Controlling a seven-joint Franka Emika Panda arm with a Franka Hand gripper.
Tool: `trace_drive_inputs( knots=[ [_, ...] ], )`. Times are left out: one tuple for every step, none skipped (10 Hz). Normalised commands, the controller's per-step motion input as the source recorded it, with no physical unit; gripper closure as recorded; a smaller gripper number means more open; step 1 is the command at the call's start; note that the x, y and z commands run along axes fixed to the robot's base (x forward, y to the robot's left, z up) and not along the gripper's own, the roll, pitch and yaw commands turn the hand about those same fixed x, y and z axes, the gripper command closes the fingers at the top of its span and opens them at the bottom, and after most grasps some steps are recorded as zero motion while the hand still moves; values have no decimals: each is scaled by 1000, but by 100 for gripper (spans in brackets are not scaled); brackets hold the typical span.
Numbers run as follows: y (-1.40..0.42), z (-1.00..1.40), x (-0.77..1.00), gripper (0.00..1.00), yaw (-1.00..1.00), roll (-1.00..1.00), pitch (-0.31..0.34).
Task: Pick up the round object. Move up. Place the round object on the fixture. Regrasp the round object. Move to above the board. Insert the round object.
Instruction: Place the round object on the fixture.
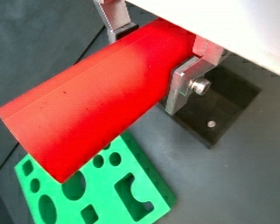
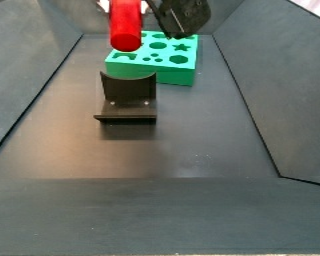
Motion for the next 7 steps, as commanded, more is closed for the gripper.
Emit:
trace_drive_inputs(
  knots=[
    [135, -1000, 125, 100, -131, -1000, 236],
    [141, -1000, 146, 100, -180, -917, 239],
    [136, -1000, 162, 100, -198, -762, 207],
    [140, -1000, 167, 100, -223, -535, 142],
    [142, -1000, 169, 100, -228, -419, 109],
    [132, -1000, 176, 100, -219, -245, 49],
    [137, -1000, 188, 100, -208, -192, 3]
  ],
)
